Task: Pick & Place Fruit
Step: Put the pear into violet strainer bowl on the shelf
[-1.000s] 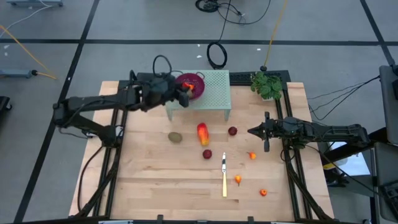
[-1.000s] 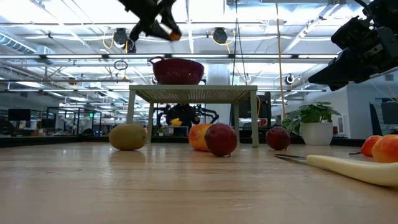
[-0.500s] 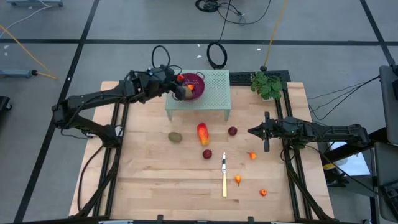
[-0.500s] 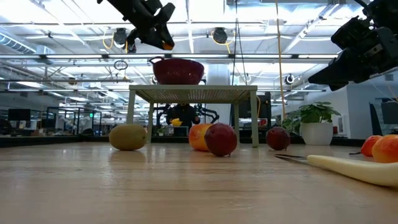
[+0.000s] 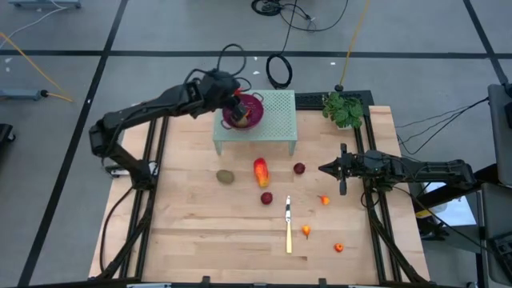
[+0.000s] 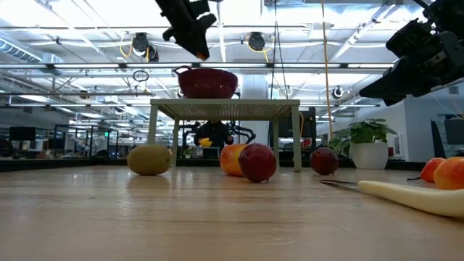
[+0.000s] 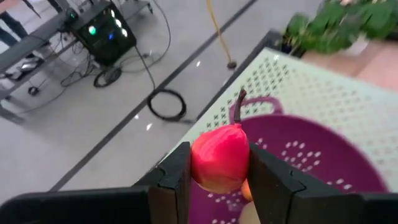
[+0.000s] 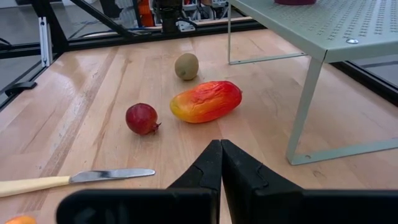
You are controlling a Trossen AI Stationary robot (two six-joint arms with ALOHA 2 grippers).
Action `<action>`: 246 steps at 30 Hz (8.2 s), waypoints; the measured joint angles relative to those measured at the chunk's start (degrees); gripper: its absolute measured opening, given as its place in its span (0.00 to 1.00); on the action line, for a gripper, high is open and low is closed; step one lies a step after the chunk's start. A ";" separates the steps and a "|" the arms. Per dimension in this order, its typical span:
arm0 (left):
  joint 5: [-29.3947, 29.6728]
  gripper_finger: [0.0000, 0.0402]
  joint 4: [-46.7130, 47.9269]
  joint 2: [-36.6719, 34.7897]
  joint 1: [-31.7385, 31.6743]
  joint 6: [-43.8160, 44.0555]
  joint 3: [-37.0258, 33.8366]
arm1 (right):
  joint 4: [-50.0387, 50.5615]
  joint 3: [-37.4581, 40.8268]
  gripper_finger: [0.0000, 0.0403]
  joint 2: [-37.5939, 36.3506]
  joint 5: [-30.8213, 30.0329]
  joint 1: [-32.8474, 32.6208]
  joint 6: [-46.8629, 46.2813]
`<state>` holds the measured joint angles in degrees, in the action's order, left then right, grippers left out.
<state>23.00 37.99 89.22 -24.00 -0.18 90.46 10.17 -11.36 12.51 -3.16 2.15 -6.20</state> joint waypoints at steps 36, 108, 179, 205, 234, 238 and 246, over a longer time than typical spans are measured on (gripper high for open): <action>-14.98 0.31 8.46 9.10 -4.99 -3.79 3.74 | -0.01 -0.01 0.01 -0.02 0.02 0.02 -0.20; -15.48 0.45 12.35 9.27 0.38 -2.09 16.31 | -0.02 -0.01 0.01 -0.01 0.21 0.00 -0.22; -20.11 0.45 -14.89 -12.96 25.16 17.87 -26.23 | 6.40 0.01 0.01 0.09 14.66 -0.01 -17.27; -12.35 0.45 -21.86 -56.71 24.98 19.90 -59.44 | 10.51 -16.85 0.01 20.12 10.83 -0.15 -17.86; -12.45 0.45 -24.63 -63.44 24.98 16.82 -66.51 | 47.16 -47.31 0.01 60.91 10.91 -21.56 -26.90; -12.45 0.45 -24.63 -63.43 24.98 16.53 -66.51 | 48.50 -47.31 0.01 63.39 10.89 -21.57 -29.51; -12.50 0.45 -24.61 -63.42 24.98 16.31 -66.51 | 49.47 -47.31 0.01 64.06 10.56 -20.95 -32.42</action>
<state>10.50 13.39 25.80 0.97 16.13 23.94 59.64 -58.67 76.58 7.40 -18.80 -38.61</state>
